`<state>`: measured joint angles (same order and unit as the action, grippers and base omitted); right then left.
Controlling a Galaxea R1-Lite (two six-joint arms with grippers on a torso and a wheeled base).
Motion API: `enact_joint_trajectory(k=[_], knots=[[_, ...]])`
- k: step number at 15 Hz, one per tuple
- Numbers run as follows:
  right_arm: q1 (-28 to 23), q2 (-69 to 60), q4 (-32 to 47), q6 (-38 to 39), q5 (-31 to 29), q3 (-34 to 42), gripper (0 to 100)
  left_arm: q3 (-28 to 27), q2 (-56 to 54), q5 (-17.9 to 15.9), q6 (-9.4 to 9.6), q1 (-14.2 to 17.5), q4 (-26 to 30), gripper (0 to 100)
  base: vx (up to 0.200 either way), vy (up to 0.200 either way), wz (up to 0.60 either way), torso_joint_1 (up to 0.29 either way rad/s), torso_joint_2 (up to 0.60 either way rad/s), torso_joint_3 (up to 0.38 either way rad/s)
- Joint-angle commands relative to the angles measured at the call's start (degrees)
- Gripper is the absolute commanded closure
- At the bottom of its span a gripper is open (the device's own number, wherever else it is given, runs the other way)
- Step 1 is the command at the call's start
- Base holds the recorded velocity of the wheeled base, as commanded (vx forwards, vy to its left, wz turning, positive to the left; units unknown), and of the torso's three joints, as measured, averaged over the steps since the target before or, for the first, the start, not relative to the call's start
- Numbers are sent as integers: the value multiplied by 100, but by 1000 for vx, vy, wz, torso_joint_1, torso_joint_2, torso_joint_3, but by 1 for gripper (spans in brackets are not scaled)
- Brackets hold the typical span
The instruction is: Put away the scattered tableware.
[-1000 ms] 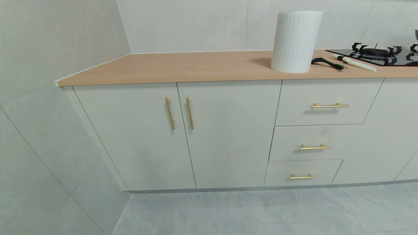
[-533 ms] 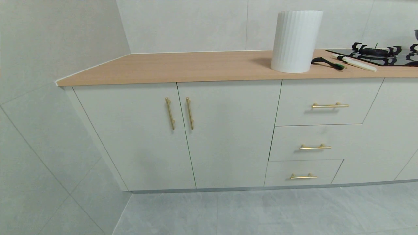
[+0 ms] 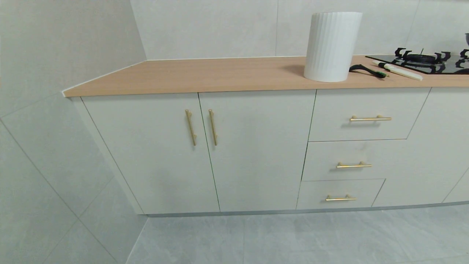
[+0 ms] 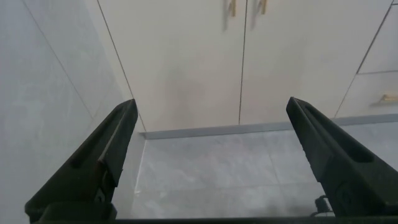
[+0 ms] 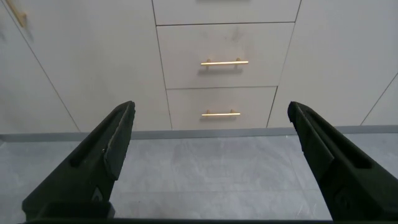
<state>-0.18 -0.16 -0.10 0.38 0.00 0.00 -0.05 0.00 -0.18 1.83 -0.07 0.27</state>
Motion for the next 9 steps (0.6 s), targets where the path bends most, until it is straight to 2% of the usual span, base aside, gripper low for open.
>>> enact_joint_trajectory(k=[1, 2, 6, 9], knots=[[1, 16, 1, -3, 0, 0, 0, -4, 0, 1, -104, 7, 0, 0, 0, 0, 0, 0, 0, 0], [1, 16, 1, -3, 0, 0, 0, -4, 0, 9, -218, 7, -9, 0, 0, 0, 0, 0, 0, 0], [1, 16, 1, -3, 44, 0, 0, -4, 9, 1, -192, -1, -9, 0, 0, 0, 0, 0, 0, 0], [1, 16, 1, 6, 44, 0, 0, -13, 0, 1, -209, -1, -9, 0, 200, 0, 0, -1, 2, 2]])
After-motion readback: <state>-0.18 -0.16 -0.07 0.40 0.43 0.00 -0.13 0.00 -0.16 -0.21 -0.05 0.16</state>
